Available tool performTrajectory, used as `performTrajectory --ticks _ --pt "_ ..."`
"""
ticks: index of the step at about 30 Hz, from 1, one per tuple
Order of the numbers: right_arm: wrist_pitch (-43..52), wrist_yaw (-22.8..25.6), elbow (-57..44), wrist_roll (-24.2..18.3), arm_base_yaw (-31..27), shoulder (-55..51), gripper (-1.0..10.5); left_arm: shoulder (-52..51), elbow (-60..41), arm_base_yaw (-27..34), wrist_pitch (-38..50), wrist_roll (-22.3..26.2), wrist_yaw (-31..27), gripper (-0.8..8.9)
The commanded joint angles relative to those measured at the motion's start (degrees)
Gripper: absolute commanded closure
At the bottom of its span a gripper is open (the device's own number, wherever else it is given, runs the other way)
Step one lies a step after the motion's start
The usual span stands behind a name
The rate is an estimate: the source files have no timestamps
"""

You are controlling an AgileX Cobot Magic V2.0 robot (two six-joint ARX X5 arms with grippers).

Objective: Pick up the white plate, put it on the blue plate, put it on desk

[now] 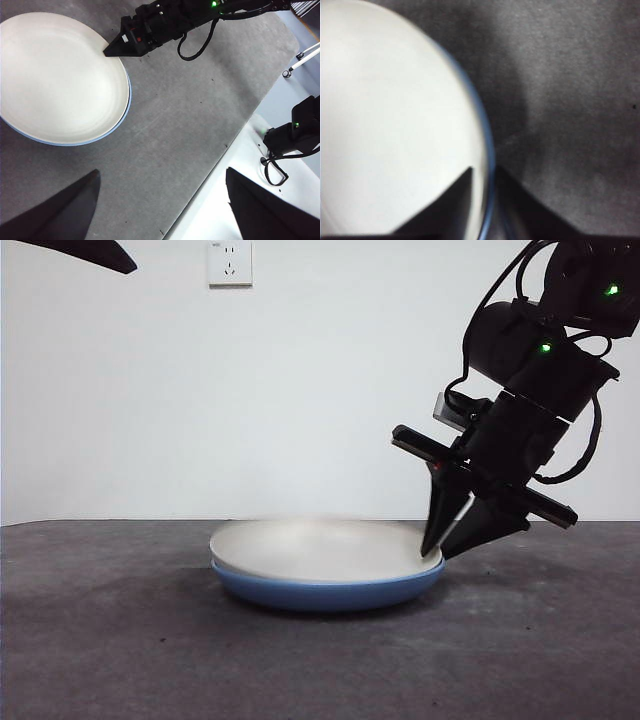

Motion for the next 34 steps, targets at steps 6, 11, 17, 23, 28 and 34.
performTrajectory --ticks 6,11,17,23,28,34 --pt "-0.22 -0.07 1.46 0.68 0.63 0.31 6.7 0.37 0.66 -0.33 0.39 0.48 0.15 4.13" --pt "-2.10 0.15 1.44 -0.26 0.59 -3.56 6.7 0.37 0.66 -0.33 0.42 0.50 0.15 4.13" --pt "-6.82 0.37 1.46 -3.85 0.61 -12.17 6.7 0.37 0.66 -0.33 0.39 0.50 0.15 4.13" --pt "-16.02 -0.31 1.46 -10.12 1.27 -23.87 6.7 0.37 0.66 -0.33 0.42 0.50 0.15 4.13" --pt "-25.49 -0.44 1.46 -14.84 2.29 -33.16 6.7 0.37 0.66 -0.33 0.42 0.50 0.13 4.13" --pt "-37.88 -3.54 1.44 -18.32 4.68 -41.81 6.7 0.37 0.66 -0.33 0.39 0.48 0.15 4.13"
